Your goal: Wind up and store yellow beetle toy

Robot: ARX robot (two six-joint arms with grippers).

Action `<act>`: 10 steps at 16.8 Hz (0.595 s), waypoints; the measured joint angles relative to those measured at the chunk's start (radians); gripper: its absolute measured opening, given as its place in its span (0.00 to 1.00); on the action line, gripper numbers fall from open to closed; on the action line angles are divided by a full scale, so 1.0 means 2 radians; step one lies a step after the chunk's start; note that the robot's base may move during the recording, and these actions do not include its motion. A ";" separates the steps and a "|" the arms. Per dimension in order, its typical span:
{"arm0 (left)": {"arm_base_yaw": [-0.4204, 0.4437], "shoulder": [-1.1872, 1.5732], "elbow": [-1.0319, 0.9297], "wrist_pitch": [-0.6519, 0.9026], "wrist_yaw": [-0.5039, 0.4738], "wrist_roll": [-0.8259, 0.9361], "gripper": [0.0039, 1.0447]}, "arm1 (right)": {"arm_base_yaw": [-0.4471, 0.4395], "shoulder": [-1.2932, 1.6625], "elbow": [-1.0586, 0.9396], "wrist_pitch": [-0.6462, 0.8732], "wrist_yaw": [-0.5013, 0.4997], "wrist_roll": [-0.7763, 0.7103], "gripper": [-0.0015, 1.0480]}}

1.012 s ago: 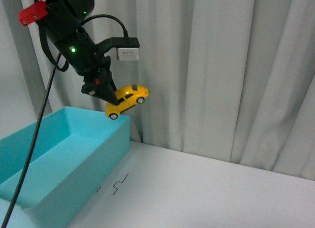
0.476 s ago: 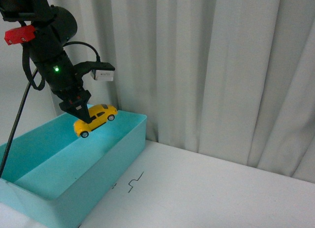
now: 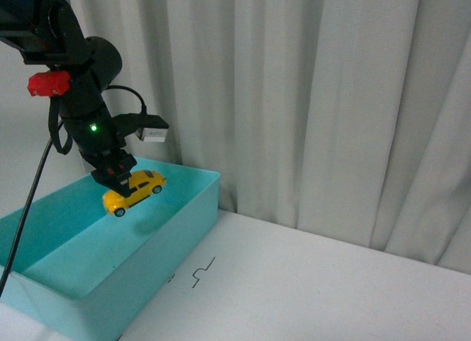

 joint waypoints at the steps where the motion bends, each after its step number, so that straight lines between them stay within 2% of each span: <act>1: 0.013 0.002 -0.009 0.009 -0.013 -0.023 0.30 | 0.000 0.000 0.000 0.000 0.000 0.000 0.94; 10: 0.011 0.026 -0.044 0.039 -0.036 -0.051 0.30 | 0.000 0.000 0.000 0.000 0.000 0.000 0.94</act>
